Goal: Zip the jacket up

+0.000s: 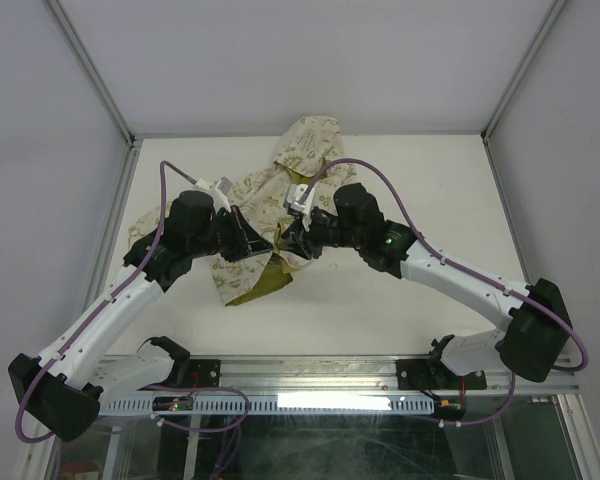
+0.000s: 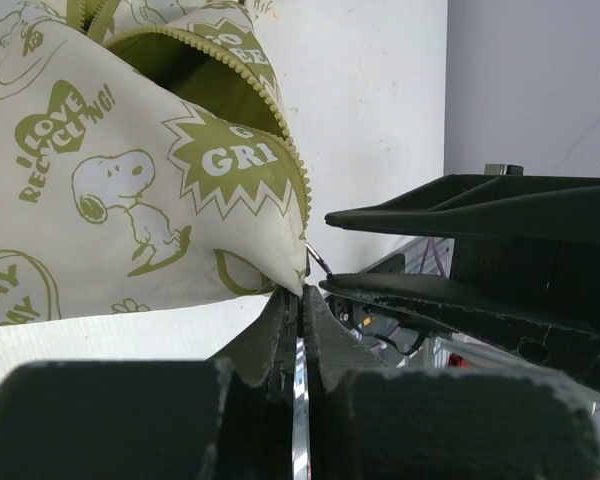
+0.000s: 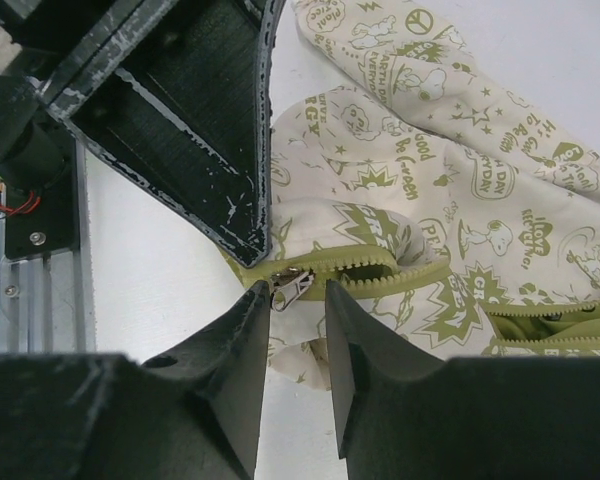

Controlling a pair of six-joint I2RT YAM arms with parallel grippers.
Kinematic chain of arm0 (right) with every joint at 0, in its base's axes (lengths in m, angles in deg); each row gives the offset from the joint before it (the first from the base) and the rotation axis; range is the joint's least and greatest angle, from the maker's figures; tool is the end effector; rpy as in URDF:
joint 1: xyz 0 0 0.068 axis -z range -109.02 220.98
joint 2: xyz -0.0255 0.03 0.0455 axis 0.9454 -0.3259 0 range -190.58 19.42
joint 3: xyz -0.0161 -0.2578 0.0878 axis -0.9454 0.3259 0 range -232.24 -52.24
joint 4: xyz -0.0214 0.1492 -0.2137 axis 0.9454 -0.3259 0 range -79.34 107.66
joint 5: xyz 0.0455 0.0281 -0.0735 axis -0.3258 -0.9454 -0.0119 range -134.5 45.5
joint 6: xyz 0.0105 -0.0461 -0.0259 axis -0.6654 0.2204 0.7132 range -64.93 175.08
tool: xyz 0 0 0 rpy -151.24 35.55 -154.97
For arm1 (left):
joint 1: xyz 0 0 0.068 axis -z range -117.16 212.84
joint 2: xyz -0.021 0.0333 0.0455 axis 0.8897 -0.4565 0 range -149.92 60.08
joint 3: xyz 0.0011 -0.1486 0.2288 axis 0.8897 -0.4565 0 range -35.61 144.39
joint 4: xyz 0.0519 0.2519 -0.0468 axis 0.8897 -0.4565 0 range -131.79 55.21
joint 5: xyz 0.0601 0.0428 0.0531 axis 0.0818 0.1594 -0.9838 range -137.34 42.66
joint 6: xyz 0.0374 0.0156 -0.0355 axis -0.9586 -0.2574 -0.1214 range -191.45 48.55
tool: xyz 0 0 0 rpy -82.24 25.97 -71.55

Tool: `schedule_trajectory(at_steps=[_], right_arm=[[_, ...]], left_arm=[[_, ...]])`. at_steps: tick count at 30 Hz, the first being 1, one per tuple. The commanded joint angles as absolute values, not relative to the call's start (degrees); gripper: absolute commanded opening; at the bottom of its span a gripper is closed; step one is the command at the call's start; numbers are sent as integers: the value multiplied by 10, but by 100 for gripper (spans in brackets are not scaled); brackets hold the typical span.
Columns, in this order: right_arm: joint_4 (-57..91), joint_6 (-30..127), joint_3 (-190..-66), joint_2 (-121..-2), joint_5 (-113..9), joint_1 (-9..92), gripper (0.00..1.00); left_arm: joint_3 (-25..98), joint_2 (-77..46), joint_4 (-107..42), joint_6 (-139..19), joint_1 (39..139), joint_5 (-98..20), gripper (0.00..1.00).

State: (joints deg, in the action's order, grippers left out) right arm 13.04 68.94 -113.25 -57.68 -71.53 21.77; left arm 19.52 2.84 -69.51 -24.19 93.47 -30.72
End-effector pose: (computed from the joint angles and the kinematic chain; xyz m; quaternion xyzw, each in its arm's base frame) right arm 0.1916 0.2469 0.3233 -0.5317 0.6122 0.3510 0.4683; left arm 0.1760 -0.1161 0.3217 -0.0640 0.8849 -0.3789 0.2632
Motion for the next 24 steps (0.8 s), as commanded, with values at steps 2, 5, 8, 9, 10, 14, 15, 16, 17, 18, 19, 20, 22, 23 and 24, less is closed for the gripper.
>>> schedule_trajectory(at_steps=[2, 5, 8, 9, 10, 14, 15, 16, 17, 18, 19, 20, 22, 23, 24], right_arm=[[142, 693, -1134, -569, -684, 219, 29], [138, 694, -1139, -572, -706, 219, 27], [133, 694, -1144, -579, -724, 219, 25], [133, 694, -1145, -580, -728, 219, 25], [132, 694, -1145, -581, -729, 219, 25], [131, 696, -1146, -586, -723, 219, 22], [134, 695, -1146, -586, -722, 219, 21], [137, 696, -1146, -586, -719, 219, 21], [139, 697, -1146, -587, -717, 219, 20], [142, 697, -1147, -587, -715, 219, 19], [144, 697, -1148, -589, -713, 219, 18], [144, 697, -1150, -590, -711, 219, 17], [145, 699, -1155, -594, -711, 219, 16], [144, 700, -1157, -595, -712, 219, 16], [145, 702, -1159, -596, -713, 219, 14]], left_arm=[[212, 30, -675, -248, 930, -291, 0], [213, 29, -673, -249, 930, -291, 0], [213, 29, -674, -250, 930, -291, 0], [214, 29, -674, -250, 930, -291, 0], [214, 29, -674, -250, 930, -291, 0], [213, 30, -673, -251, 930, -290, 0], [213, 30, -674, -252, 929, -288, 0], [213, 30, -674, -253, 930, -287, 0], [213, 30, -674, -253, 930, -285, 0], [213, 30, -674, -254, 930, -284, 0], [213, 30, -674, -255, 930, -283, 0], [212, 31, -675, -255, 930, -282, 0], [210, 32, -675, -256, 929, -280, 0], [208, 33, -675, -257, 930, -278, 0], [205, 34, -675, -257, 930, -276, 0]])
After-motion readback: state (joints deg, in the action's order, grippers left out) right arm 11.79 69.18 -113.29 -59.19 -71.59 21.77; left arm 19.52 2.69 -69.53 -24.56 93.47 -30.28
